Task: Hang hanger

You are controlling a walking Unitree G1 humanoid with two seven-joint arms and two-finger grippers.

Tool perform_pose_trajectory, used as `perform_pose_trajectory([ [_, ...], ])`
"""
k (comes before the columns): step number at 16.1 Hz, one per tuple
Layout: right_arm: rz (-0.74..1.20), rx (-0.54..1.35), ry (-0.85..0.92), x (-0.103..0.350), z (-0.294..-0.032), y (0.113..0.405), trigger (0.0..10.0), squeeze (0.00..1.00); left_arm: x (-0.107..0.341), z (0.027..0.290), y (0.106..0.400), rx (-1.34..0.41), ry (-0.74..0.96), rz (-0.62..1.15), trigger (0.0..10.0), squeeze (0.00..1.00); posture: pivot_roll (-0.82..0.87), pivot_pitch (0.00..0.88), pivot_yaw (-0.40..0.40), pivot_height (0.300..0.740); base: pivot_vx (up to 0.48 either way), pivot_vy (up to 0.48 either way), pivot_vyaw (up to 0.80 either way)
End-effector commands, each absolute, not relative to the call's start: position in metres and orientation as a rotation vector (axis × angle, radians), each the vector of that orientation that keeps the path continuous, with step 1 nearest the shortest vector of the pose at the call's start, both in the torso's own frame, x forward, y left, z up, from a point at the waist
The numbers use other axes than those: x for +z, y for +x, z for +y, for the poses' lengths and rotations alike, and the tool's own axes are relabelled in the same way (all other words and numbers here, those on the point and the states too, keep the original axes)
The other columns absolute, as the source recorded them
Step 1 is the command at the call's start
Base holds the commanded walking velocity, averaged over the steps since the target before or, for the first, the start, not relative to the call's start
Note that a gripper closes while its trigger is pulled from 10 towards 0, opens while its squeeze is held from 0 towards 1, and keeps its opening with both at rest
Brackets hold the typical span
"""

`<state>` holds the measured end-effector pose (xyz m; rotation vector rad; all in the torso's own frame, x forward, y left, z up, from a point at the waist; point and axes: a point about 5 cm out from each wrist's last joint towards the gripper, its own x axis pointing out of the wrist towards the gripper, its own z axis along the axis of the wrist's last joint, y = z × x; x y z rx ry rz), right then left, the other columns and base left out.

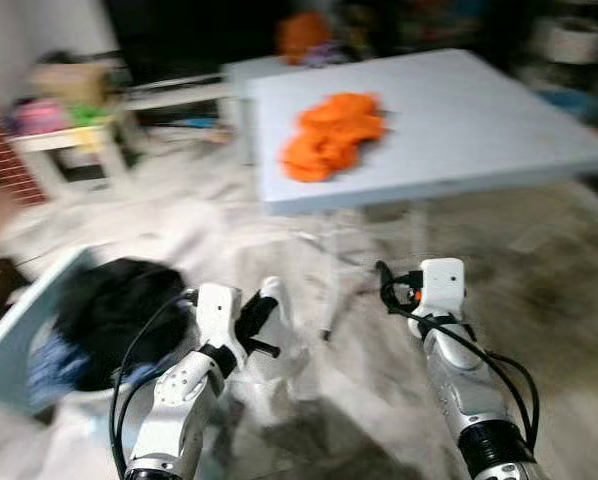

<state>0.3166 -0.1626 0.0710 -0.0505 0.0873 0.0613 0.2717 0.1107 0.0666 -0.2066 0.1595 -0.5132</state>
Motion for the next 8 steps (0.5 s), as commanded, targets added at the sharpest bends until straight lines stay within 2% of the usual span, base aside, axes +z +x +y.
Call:
perform_pose_trajectory([
  [1, 0.079, 0.067, -0.047, 0.0752, -0.1600, 0.3198, 10.0, 0.00, 0.0789, 0.1127, 0.2762, -0.524, -0.199, 0.115, 10.0, 0.00, -0.06, 0.000, 0.104, 0.740, 0.000, 0.000, -0.80],
  [8, 0.081, 0.060, -0.043, 0.0745, -0.1605, 0.3188, 10.0, 0.00, 0.0760, 0.1111, 0.2706, -0.540, -0.214, 0.115, 10.0, 0.00, -0.07, 0.000, 0.106, 0.740, 0.000, 0.000, -0.80],
])
